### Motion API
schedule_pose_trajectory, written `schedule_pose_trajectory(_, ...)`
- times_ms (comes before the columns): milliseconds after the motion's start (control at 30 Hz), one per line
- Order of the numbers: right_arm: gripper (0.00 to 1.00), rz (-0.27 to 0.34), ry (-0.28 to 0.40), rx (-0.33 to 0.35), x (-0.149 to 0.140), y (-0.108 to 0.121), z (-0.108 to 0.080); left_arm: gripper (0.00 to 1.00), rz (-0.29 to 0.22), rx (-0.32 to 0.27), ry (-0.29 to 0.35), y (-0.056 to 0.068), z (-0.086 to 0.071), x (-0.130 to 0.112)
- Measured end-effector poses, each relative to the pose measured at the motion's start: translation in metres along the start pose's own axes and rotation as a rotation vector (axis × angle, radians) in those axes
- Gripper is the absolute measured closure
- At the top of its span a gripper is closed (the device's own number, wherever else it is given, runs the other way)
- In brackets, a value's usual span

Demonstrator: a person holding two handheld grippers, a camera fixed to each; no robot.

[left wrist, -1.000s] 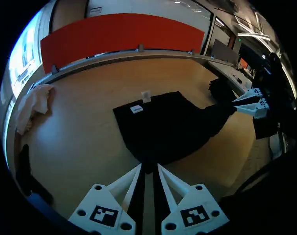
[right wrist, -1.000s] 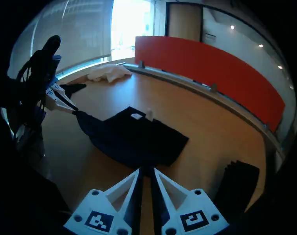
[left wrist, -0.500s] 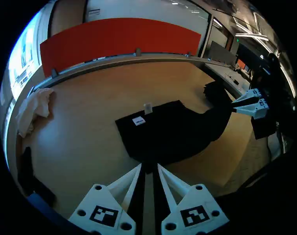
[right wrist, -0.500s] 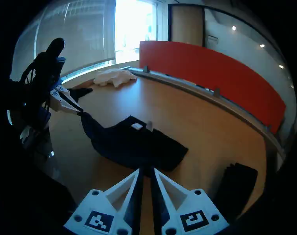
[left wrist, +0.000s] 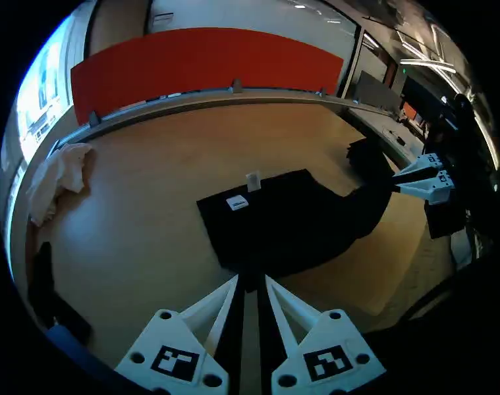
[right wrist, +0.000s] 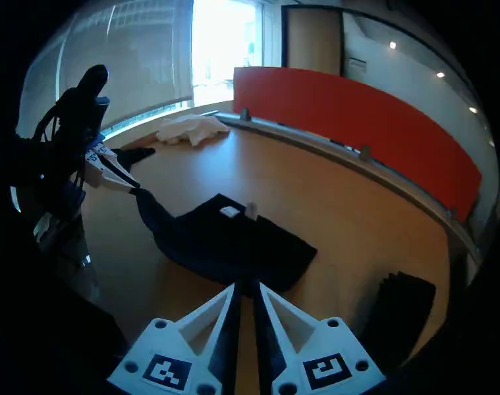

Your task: Fold towel

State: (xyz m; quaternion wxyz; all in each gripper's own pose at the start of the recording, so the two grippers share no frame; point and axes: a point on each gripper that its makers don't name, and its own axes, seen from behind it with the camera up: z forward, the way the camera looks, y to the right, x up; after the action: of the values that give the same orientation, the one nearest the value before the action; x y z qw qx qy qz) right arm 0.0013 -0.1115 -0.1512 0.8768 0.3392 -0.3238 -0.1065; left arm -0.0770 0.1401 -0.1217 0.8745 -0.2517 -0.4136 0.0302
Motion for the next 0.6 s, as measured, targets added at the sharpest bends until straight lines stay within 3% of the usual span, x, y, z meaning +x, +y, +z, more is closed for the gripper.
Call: schedule_pose_trajectory(600,0.88,0.094,-0.012,-0.040,-0.004,0.025,0.039,0.87,-0.034,0.011,0.007,-0.014,0.036,0.018)
